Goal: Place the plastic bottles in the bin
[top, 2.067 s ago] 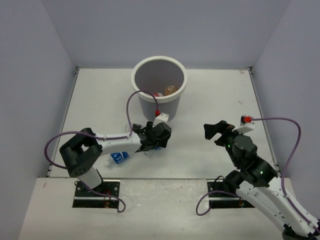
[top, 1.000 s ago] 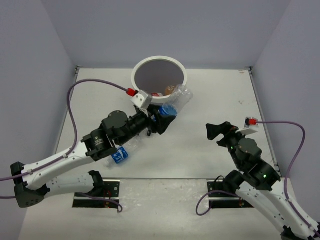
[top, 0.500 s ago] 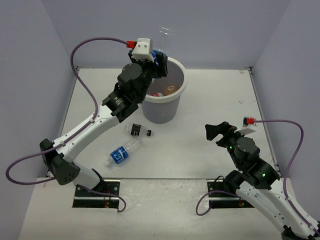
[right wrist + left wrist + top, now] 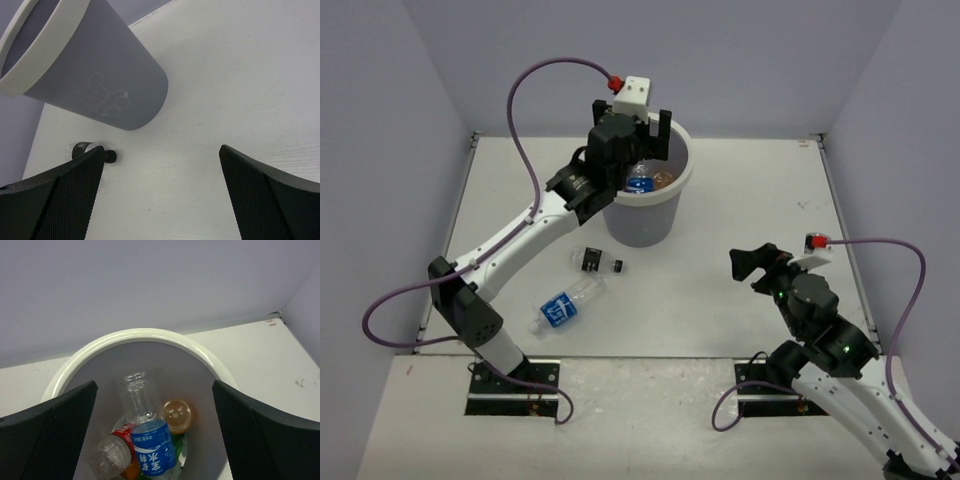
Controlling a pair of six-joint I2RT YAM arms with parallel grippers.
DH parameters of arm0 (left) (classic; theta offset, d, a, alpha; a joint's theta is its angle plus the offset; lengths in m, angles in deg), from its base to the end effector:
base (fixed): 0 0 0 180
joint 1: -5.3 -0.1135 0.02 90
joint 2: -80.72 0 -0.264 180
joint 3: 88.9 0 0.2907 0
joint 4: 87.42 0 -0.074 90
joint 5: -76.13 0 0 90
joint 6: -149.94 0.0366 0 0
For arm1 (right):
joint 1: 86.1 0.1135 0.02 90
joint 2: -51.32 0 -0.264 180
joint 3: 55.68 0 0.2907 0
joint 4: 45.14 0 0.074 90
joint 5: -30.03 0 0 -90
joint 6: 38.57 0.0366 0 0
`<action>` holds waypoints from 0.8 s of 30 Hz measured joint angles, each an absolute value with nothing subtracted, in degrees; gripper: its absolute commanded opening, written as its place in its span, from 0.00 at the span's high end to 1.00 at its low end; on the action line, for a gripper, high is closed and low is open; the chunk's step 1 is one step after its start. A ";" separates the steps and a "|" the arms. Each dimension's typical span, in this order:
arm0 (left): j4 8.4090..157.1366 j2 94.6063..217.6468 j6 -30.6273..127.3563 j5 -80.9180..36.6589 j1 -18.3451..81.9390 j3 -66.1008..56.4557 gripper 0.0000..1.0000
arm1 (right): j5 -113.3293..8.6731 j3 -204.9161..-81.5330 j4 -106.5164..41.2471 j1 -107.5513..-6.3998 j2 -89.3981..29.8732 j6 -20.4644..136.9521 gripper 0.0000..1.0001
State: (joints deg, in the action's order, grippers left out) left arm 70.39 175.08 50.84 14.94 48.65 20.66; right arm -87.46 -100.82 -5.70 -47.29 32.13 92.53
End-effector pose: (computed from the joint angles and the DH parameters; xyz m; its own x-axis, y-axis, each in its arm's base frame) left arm 0.3218 -0.2795 0.4400 -0.1275 -0.0702 -0.9894 0.2365 0.9666 -0.0991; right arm 0.1162 0.0718 0.3026 -0.2725 0.5292 -0.8036 -0.0359 0.8290 0.5581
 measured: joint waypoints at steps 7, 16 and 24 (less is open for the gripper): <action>63.92 169.16 46.41 13.60 48.65 19.33 0.00 | -87.45 -100.82 -5.55 -47.30 31.07 92.53 0.01; 57.92 145.03 31.71 15.62 48.54 -5.91 0.00 | -87.48 -100.82 -5.37 -47.29 30.63 92.55 0.01; 50.99 136.51 15.55 15.74 48.54 -24.22 0.00 | -87.50 -100.82 -5.33 -47.27 30.43 92.57 0.01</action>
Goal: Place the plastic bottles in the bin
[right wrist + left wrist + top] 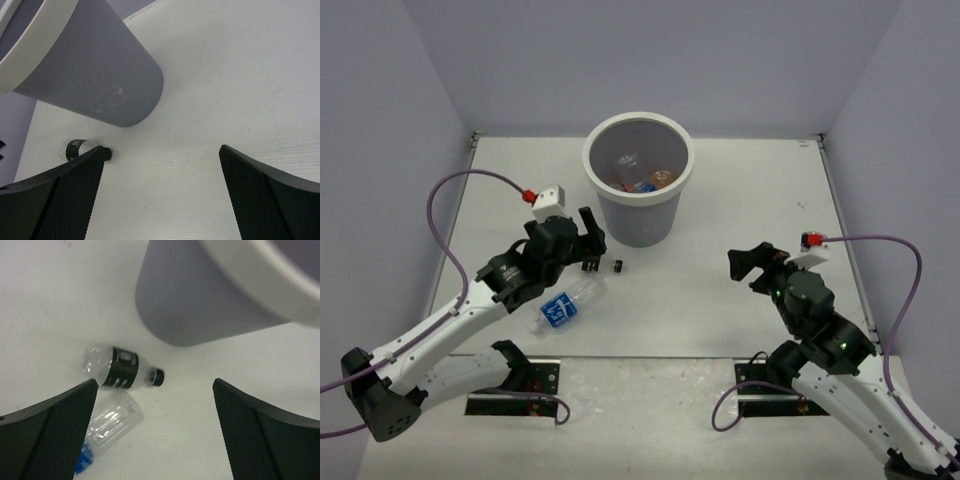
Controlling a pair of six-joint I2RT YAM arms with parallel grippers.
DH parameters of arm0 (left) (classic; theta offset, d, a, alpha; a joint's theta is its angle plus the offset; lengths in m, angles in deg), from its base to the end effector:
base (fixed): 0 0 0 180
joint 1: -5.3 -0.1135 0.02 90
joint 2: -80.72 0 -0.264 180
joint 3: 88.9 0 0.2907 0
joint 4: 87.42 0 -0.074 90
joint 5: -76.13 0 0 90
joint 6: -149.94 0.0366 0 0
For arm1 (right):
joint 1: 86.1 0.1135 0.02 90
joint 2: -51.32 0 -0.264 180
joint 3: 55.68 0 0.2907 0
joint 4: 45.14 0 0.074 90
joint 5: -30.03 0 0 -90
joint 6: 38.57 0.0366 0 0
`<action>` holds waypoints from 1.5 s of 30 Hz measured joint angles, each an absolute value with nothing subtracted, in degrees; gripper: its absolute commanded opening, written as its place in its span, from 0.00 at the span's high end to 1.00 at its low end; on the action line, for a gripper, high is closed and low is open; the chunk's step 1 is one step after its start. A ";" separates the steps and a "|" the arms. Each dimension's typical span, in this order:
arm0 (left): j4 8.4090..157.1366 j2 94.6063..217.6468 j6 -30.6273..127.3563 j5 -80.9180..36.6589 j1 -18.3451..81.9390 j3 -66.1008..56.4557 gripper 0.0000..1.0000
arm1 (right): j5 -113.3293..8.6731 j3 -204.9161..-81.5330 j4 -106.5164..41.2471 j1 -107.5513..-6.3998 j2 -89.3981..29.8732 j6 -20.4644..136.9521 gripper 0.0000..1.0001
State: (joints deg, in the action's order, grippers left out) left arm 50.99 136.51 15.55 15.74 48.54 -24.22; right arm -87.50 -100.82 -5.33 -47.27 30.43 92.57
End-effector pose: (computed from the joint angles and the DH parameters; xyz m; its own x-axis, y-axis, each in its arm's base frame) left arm 0.1929 -0.1566 0.3196 -0.4860 -0.3778 -0.7881 -0.0661 0.9150 -0.3979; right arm 0.1204 0.0752 0.2985 -0.2950 0.5115 -0.8071 -0.0200 0.8412 0.5404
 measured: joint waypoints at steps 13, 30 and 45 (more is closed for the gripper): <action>53.20 142.05 -7.13 16.95 48.54 -38.69 0.00 | -87.54 -100.82 -5.35 -47.30 29.12 92.64 0.01; 58.28 153.19 -25.31 23.85 47.95 -39.50 0.00 | -90.86 -100.30 -3.60 -47.30 33.34 93.89 0.01; 63.12 165.76 -27.88 23.68 45.38 -37.39 0.32 | -93.99 -100.23 -2.08 -47.30 32.27 96.04 0.01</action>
State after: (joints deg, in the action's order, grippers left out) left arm 63.12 165.76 -27.88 23.68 45.38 -37.39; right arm -93.99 -100.23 -2.08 -47.30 32.27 96.04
